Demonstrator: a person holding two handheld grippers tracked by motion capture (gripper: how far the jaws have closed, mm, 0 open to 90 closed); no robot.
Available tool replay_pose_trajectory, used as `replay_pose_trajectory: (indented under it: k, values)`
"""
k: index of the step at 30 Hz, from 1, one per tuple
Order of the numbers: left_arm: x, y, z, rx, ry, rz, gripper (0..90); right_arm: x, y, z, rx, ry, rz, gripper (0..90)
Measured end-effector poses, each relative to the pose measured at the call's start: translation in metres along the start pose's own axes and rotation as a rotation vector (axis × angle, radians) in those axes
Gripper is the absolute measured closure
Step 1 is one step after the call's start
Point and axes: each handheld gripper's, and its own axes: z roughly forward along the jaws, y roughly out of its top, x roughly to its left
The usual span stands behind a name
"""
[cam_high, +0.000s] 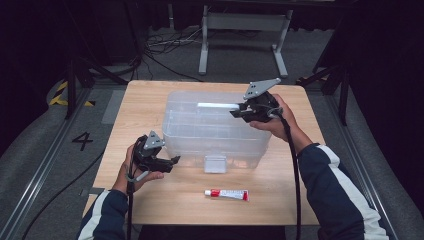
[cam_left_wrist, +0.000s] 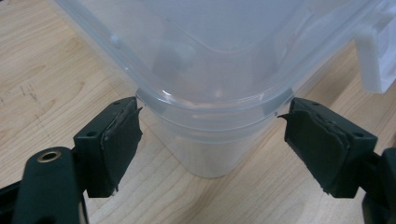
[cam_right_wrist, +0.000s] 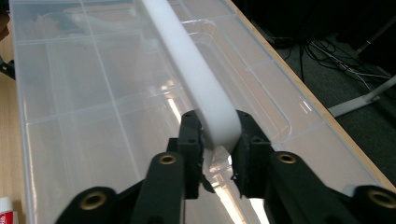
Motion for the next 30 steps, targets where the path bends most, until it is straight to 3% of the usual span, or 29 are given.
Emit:
replay_pose_trajectory:
  k: [5,17,22,30]
  values:
    - [-0.005,0.004,0.004,0.008,0.005,0.029,21.1,-0.003,-0.003,-0.005,0.006,0.003,-0.002,76.3]
    - [-0.01,0.006,0.005,-0.004,-0.01,0.031,23.8,-0.007,-0.011,-0.014,0.003,0.0,0.014,76.6]
    - [-0.005,0.001,-0.007,-0.03,-0.037,0.015,33.0,-0.008,-0.009,-0.014,0.012,0.002,0.027,76.5]
    - [0.008,-0.012,-0.03,-0.062,-0.005,-0.027,50.8,-0.017,-0.001,-0.016,0.035,0.022,0.066,76.2]
